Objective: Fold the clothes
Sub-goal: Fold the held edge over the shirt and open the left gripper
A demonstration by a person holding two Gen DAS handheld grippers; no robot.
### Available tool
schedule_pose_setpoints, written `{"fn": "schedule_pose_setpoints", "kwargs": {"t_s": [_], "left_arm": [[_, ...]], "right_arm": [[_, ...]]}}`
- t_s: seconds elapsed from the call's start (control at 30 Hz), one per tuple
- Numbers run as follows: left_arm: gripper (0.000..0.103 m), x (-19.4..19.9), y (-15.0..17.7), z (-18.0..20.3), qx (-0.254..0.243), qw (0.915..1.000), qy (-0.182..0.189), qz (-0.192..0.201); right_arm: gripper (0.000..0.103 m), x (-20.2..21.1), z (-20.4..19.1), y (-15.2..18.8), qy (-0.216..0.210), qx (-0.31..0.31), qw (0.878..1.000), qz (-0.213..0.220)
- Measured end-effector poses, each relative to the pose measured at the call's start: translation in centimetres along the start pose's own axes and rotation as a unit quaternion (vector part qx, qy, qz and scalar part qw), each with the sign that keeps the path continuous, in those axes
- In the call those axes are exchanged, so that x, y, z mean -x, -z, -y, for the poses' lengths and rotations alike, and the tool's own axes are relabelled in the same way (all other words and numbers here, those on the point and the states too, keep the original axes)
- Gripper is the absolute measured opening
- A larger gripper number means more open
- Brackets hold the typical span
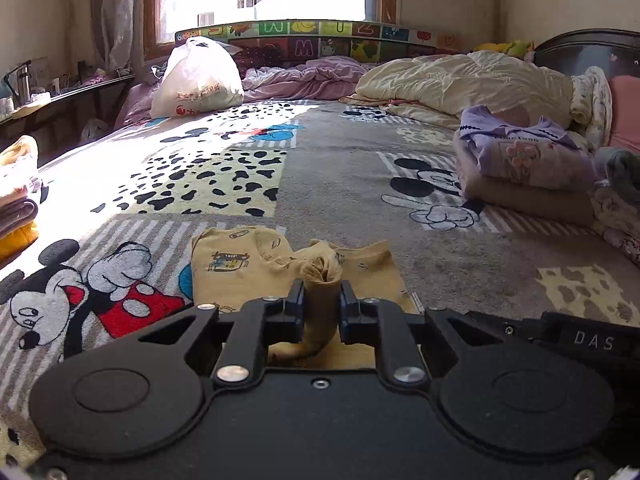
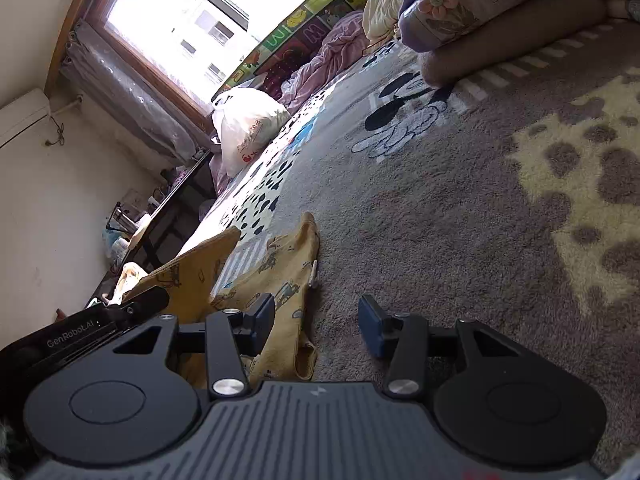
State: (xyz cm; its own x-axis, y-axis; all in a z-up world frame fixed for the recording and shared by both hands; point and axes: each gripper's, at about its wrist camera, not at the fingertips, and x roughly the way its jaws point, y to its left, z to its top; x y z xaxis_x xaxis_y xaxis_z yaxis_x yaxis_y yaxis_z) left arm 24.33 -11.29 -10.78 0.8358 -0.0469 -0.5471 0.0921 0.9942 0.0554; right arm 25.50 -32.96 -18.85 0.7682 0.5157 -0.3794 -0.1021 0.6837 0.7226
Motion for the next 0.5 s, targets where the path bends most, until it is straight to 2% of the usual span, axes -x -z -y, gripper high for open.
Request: {"fn": "schedule_pose_setpoints", "kwargs": {"t_s": [0.1, 0.17, 0.23, 0.37, 0.4, 0.47, 0.5], "left_arm": [[0.014, -1.4, 1.7, 2.2, -0.084, 0.9960, -0.007, -0.031], [0.014, -1.3, 2.1, 2.5, -0.103, 0.9942, -0.013, -0.029], [0.013, -1.0, 1.7, 2.1, -0.089, 0.9957, -0.012, -0.023], [0.013, 2.4, -0.5, 1.0, -0.021, 0.9984, -0.017, 0.049], [0.013, 3.0, -0.6, 0.9, -0.015, 0.9981, -0.016, 0.057], [0.013, 2.8, -0.1, 1.9, -0.051, 0.9976, -0.009, 0.046], [0.013, 2.0, 0.7, 2.5, -0.081, 0.9965, 0.008, 0.020]], "right_arm": [[0.047, 0.1, 0.8, -0.4, -0.002, -0.013, 1.000, 0.005], [0.047, 0.2, 1.2, -0.6, -0.003, -0.016, 1.000, 0.005], [0.047, 0.1, 1.4, -0.8, -0.005, -0.018, 1.000, 0.004], [0.047, 0.3, 1.9, -1.1, -0.010, -0.020, 1.000, 0.005], [0.047, 0.3, 2.0, -1.2, -0.017, -0.024, 1.000, 0.007], [0.049, 0.5, 2.2, -1.5, -0.038, -0.032, 0.999, 0.011], [0.049, 0.4, 2.2, -1.6, -0.055, -0.037, 0.998, 0.010]]}}
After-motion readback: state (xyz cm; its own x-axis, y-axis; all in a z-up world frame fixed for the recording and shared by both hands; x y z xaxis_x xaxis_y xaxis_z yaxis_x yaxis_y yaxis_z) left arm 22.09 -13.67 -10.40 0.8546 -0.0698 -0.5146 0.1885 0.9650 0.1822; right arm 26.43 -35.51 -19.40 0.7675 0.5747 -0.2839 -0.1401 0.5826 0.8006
